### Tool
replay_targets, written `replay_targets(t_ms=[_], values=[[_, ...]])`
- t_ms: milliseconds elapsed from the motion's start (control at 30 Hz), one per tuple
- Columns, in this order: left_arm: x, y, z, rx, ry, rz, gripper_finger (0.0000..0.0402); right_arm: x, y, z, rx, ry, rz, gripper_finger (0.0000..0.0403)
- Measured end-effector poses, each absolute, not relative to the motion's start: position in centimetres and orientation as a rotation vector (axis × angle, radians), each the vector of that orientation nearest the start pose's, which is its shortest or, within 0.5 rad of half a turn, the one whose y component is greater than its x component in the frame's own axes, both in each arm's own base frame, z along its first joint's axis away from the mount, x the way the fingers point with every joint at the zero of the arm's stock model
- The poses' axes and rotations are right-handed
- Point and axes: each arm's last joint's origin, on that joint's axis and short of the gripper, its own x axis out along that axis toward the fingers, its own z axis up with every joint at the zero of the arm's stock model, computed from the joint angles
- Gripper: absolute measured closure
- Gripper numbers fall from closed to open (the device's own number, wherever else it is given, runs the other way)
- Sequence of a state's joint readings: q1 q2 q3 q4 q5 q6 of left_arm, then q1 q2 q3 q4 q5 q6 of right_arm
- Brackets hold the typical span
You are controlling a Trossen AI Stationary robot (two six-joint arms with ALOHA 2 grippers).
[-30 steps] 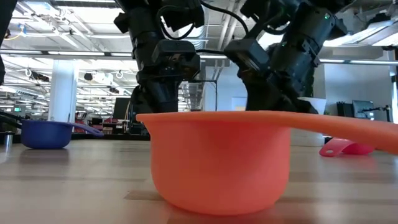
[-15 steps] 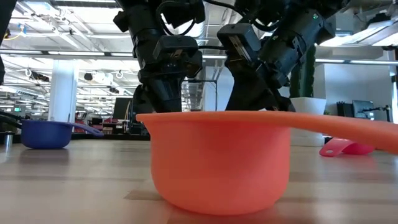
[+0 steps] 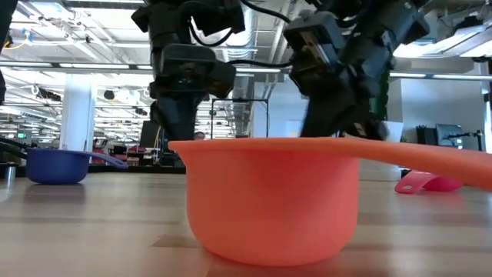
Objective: Nest measuring cups in basket
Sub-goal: Stack the yellow measuring cup on top of the light blue measuring cup, then stack the dark blue measuring cup on top of the yellow measuring cup
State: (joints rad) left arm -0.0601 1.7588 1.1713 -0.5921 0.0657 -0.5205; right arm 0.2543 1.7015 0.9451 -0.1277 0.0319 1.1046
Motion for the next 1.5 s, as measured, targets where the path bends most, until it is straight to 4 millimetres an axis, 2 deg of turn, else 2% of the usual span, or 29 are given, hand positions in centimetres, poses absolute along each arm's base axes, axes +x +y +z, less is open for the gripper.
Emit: replay_targets(t_ms=[167,333,533,867,1100,1300,1500], values=[[34.0,-2.2,18.6,-0.421,1.212,0.186,0.0304,32.2,9.1,15.8,0.907,0.888,-0.368,0.0381],[34.8,-2.6,18.4,-0.297,1.153,0.108,0.0304,33.1,8.5,14.6,0.853,0.853,-0.379,0.0388],[35.7,-3.0,18.0,-0.263,1.102,0.012,0.0304,33.8,7.3,13.1,0.846,0.902,-0.349,0.0381],[36.6,-3.1,17.0,-0.258,1.072,-0.057,0.0304,34.7,7.2,14.4,0.781,0.820,-0.188,0.0391],[37.1,-3.1,17.4,-0.253,1.007,-0.101,0.0304,35.2,6.3,14.7,0.741,0.774,-0.155,0.0386],[36.7,-3.0,17.3,-0.267,1.046,-0.096,0.0304,35.3,6.0,14.8,0.749,0.774,-0.140,0.0388],[35.5,-2.8,17.5,-0.290,1.155,-0.040,0.0304,34.7,6.9,16.1,0.797,0.770,-0.132,0.0365]])
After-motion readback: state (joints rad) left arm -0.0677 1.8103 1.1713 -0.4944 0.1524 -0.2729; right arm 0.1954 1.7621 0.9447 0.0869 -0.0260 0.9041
